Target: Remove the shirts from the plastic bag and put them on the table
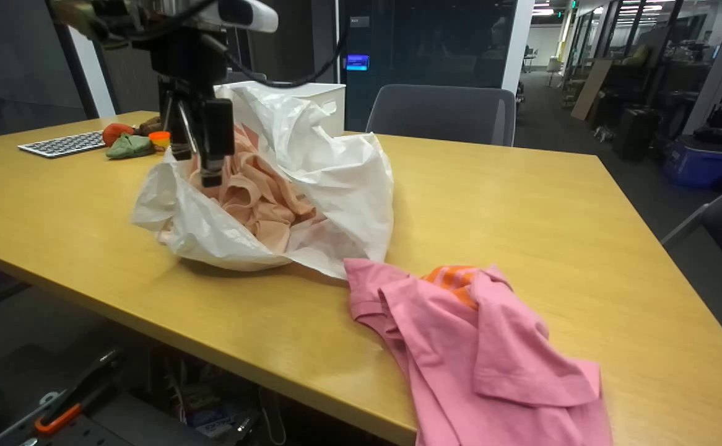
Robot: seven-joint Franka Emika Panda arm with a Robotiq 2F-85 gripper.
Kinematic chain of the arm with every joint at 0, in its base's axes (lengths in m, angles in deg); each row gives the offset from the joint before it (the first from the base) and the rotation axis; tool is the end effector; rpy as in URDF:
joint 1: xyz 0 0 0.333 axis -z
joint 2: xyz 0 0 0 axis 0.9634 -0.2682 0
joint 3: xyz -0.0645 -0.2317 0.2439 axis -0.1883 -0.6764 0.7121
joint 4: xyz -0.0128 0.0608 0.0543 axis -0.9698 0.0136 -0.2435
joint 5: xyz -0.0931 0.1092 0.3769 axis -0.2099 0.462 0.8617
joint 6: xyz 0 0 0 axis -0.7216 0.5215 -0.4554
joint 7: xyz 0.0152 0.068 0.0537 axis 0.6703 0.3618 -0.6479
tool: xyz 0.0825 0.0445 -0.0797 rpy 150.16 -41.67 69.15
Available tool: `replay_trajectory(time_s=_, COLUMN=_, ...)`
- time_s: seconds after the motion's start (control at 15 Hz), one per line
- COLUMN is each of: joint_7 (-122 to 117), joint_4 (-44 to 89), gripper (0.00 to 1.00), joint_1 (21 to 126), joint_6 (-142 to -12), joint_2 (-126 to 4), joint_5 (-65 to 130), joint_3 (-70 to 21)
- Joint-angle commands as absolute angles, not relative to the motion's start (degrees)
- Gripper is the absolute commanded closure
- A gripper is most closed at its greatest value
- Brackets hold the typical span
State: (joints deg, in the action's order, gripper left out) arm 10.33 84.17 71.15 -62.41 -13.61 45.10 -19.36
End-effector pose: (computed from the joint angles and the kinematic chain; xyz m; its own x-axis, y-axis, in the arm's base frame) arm 0.3500 0.0363 0.3947 0.9428 -0.3189 -0.0969 -0.3287 -0.9377 -0.1123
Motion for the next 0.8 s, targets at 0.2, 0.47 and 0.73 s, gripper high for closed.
replay_trajectory(time_s=0.2, joint_7=2.8, joint_4=83.6, gripper=0.0, joint_1=68.3, joint_6=-71.0, joint_2=-24.7, joint_5=44.5, joint_3=-14.7)
replay_trajectory(time_s=0.47, joint_7=11.1, joint_4=85.3, gripper=0.0, joint_1=70.2, joint_6=-81.1, joint_2=-25.4, joint_5=35.1, joint_3=-9.9)
replay_trajectory(time_s=0.73, joint_7=23.7, joint_4=86.0, gripper=0.0, joint_1=73.9, joint_6=-84.8, joint_2=-25.3, joint_5=22.0, joint_3=-4.9)
